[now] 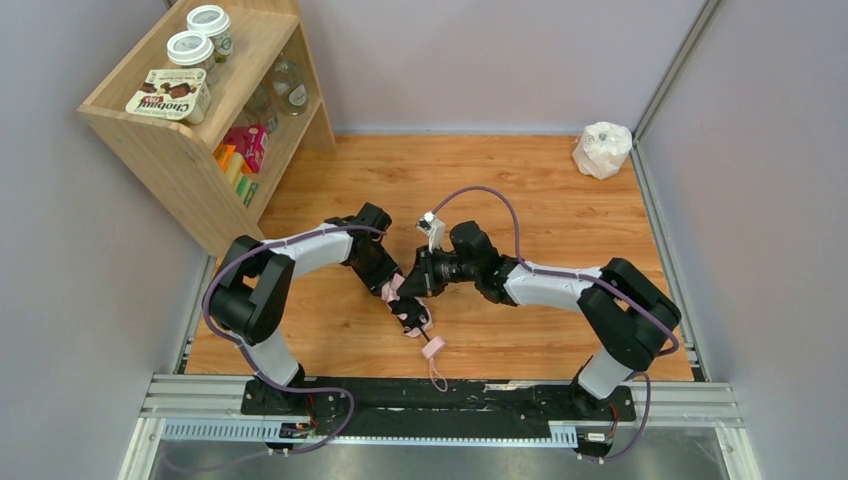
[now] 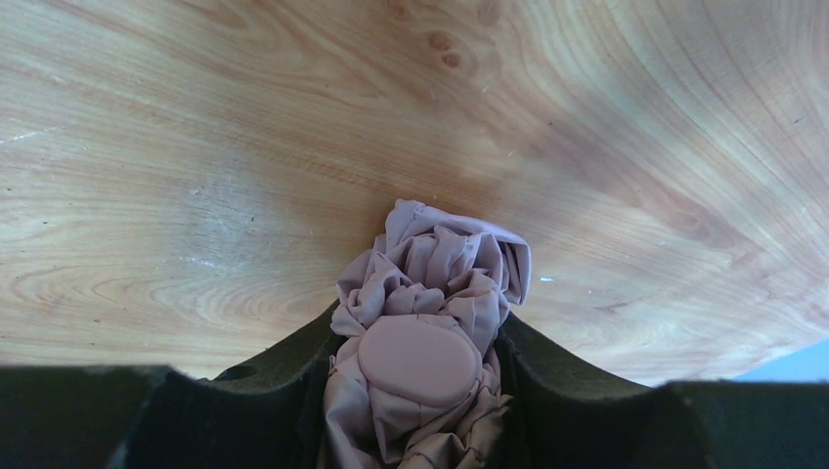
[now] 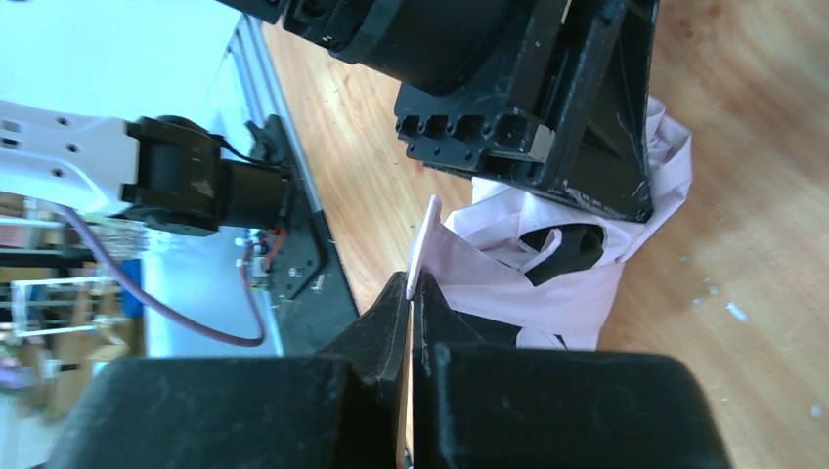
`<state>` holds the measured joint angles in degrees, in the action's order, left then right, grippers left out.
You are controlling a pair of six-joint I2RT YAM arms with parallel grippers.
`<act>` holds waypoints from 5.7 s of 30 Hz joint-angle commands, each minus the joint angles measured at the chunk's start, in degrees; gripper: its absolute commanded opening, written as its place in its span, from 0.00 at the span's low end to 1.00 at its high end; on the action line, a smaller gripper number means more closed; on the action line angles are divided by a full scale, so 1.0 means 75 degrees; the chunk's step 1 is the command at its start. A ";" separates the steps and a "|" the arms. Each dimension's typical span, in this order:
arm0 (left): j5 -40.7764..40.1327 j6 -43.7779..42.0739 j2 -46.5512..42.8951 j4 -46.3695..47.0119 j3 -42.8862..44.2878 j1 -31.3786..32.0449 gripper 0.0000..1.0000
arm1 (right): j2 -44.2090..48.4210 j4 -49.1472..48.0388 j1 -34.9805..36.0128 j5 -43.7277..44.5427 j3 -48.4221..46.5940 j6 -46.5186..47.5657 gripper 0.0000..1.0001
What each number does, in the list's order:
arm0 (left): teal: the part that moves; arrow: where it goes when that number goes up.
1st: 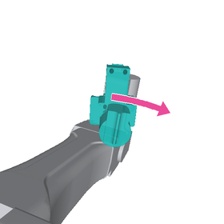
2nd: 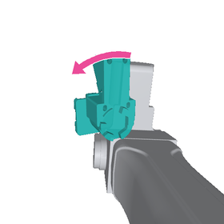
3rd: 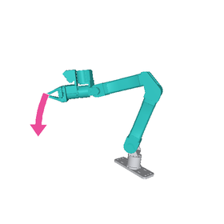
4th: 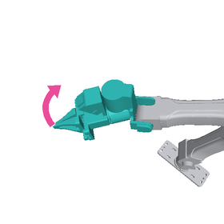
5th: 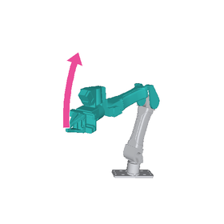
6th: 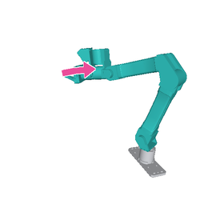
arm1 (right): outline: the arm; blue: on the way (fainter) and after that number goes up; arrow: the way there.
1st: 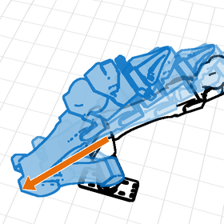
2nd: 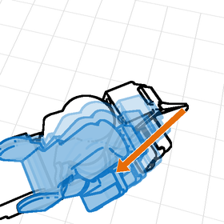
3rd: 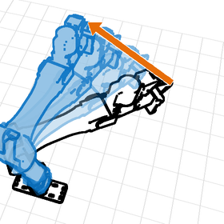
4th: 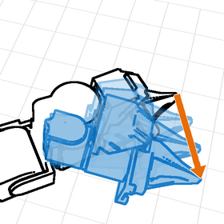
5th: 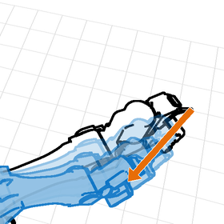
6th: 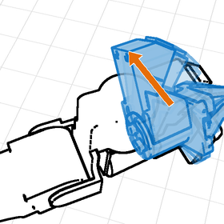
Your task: Put away the umbrella
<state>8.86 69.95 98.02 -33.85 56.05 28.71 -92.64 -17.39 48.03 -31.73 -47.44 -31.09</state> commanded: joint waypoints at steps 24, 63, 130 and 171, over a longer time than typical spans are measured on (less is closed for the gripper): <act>-0.1111 -0.1159 -0.0002 0.0715 -0.0278 -0.0195 0.00 | -0.0374 0.3664 0.1635 0.1803 -0.2053 0.3605 0.00; -0.1041 -0.0070 -0.4128 0.5696 -0.4684 -0.0734 0.00 | 0.0552 0.2937 -0.0193 0.5050 -0.0060 0.0570 0.00; -0.1229 0.1993 -0.2710 0.3048 -0.4099 -0.0218 0.00 | -0.1006 0.1509 0.1460 0.4982 -0.1115 0.3384 1.00; -0.1428 0.1901 -0.3761 0.5450 -0.5399 -0.0230 0.73 | -0.2929 0.2881 0.0780 0.3930 -0.1409 0.3325 0.00</act>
<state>1.30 88.16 74.74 12.62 19.53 26.89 -109.21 -4.45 56.80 -5.45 -61.71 -6.17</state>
